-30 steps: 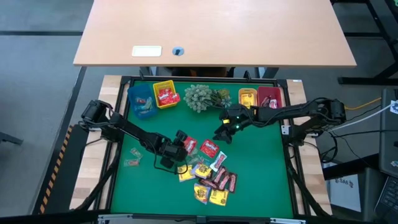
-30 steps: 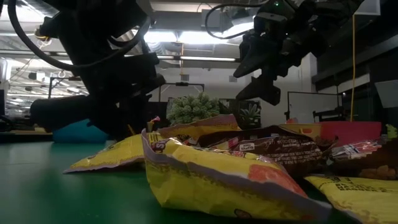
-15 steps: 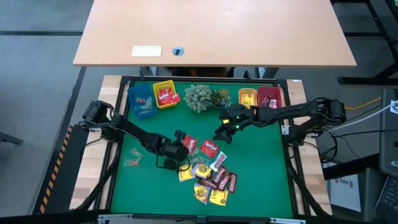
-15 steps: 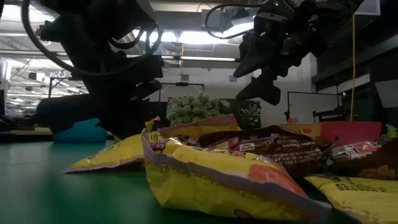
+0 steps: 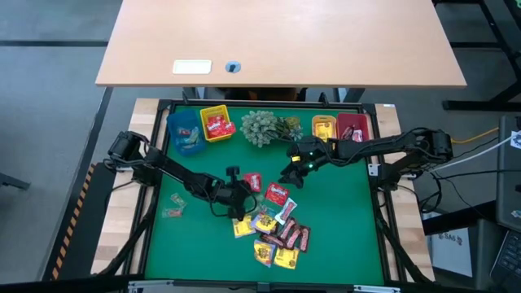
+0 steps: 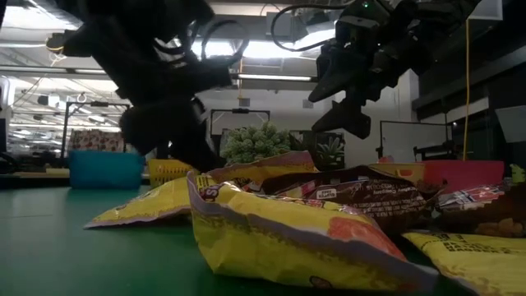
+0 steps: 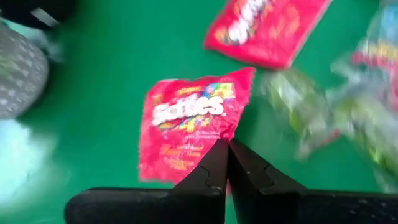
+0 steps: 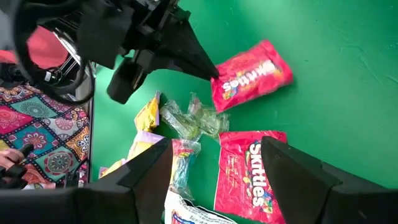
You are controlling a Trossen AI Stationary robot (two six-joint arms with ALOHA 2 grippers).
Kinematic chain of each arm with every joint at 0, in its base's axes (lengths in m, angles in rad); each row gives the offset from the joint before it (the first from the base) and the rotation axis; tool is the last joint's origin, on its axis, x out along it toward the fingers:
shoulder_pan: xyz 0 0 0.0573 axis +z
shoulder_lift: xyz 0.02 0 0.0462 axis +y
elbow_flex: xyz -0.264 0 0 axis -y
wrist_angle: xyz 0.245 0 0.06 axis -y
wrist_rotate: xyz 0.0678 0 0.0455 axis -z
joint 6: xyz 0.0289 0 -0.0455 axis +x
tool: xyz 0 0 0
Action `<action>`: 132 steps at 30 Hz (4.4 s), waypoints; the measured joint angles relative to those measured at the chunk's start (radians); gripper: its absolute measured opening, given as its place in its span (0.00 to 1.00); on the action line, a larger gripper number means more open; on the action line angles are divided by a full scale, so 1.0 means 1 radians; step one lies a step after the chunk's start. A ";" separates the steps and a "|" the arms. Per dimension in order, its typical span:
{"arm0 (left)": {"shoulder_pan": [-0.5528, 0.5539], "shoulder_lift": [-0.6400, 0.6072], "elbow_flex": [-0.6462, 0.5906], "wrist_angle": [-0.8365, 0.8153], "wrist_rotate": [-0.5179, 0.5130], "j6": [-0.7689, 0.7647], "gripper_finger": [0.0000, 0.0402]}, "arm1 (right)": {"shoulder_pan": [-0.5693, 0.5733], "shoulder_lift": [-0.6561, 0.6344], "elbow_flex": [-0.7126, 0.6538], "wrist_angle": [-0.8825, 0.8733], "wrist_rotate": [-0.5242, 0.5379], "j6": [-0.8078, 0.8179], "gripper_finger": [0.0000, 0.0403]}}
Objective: Sort candy
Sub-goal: Put the red candy into the yellow bin, then put the white chocolate into the red bin
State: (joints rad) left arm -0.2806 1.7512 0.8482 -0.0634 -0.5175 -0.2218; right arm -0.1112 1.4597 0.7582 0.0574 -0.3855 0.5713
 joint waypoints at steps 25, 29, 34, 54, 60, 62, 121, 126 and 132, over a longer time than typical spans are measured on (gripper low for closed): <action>0.057 -0.088 0.003 0.086 -0.104 -0.057 0.00 | 0.000 -0.032 0.018 0.022 0.010 -0.004 0.61; 0.078 -0.145 0.003 0.028 -0.094 -0.048 0.00 | 0.000 -0.066 0.055 0.012 0.011 -0.005 0.61; 0.120 -0.228 0.003 -0.063 -0.096 -0.031 0.00 | 0.000 -0.119 0.116 -0.068 0.019 -0.054 0.61; 0.189 -0.272 0.003 -0.212 0.084 -0.143 0.08 | 0.000 -0.163 0.147 -0.308 0.019 -0.056 0.61; 0.189 -0.213 0.003 -0.226 0.163 -0.145 0.29 | 0.000 -0.163 0.147 -0.312 0.019 -0.056 0.61; 0.186 -0.182 0.002 -0.226 0.156 -0.151 0.36 | 0.000 -0.163 0.147 -0.314 0.019 -0.056 0.61; 0.682 -0.360 0.001 -0.372 -0.012 -0.100 0.01 | 0.091 -0.070 0.145 -0.318 -0.026 -0.053 0.61; 0.753 -0.355 0.002 -0.361 -0.020 -0.098 0.08 | 0.150 -0.027 0.145 -0.329 -0.026 -0.056 0.61; 0.788 -0.356 0.002 -0.363 -0.021 -0.099 0.23 | 0.225 0.000 0.145 -0.374 -0.016 -0.091 0.61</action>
State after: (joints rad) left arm 0.5077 1.3956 0.8497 -0.4260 -0.5386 -0.3206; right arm 0.1139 1.4601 0.9031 -0.3167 -0.4017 0.4807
